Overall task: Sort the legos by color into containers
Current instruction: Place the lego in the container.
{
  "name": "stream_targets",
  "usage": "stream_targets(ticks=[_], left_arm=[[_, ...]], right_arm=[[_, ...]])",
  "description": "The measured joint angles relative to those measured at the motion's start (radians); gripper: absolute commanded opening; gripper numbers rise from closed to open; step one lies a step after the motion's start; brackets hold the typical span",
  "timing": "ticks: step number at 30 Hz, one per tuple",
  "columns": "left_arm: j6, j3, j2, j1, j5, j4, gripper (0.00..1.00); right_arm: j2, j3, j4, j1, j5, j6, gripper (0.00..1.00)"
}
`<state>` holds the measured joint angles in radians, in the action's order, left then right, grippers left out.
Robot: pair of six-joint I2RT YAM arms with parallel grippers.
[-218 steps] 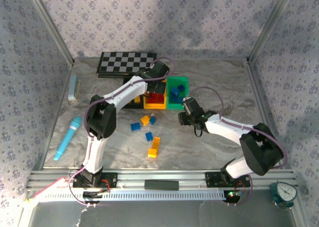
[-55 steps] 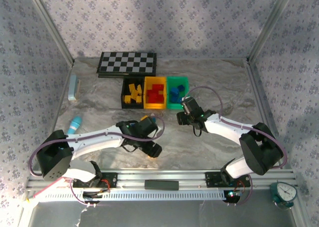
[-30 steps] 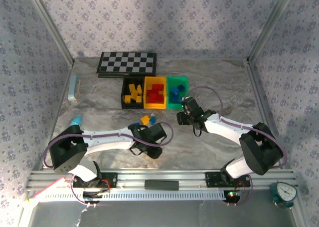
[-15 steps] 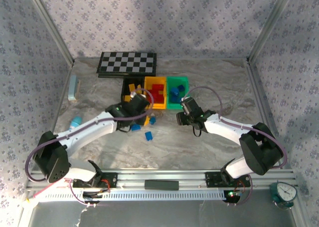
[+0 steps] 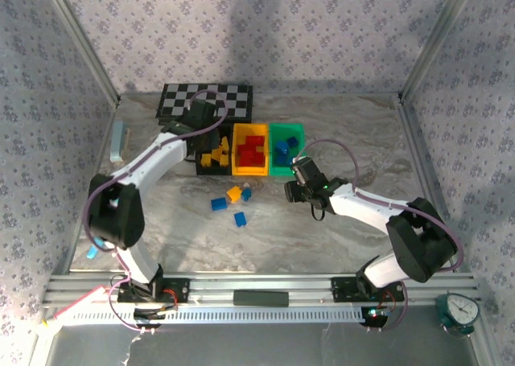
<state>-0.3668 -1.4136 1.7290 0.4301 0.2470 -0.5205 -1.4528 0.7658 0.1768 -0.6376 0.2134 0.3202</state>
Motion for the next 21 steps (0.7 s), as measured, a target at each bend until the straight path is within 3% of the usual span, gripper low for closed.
stream_targets(ticks=[2,4,9,17,21], left_arm=[[0.016,-0.049,0.055,0.000,-0.002,-0.006,0.71],[0.026,-0.090,0.096,0.000,-0.008,-0.022,0.82],[0.026,-0.063,0.089,0.007,-0.060,-0.012,0.85],[0.023,0.253,-0.142,0.142,-0.084,0.053,0.84],[-0.002,0.412,-0.267,0.159,-0.095,0.103,0.83]], right_arm=[[0.000,0.000,0.001,-0.002,0.001,0.000,0.62],[0.000,0.000,0.002,-0.003,0.001,0.000,0.62],[0.000,0.000,0.003,-0.006,0.002,0.000,0.62],[0.000,0.000,-0.001,-0.015,-0.013,0.000,0.62],[-0.029,0.019,-0.013,-0.027,-0.071,0.001,0.62]])
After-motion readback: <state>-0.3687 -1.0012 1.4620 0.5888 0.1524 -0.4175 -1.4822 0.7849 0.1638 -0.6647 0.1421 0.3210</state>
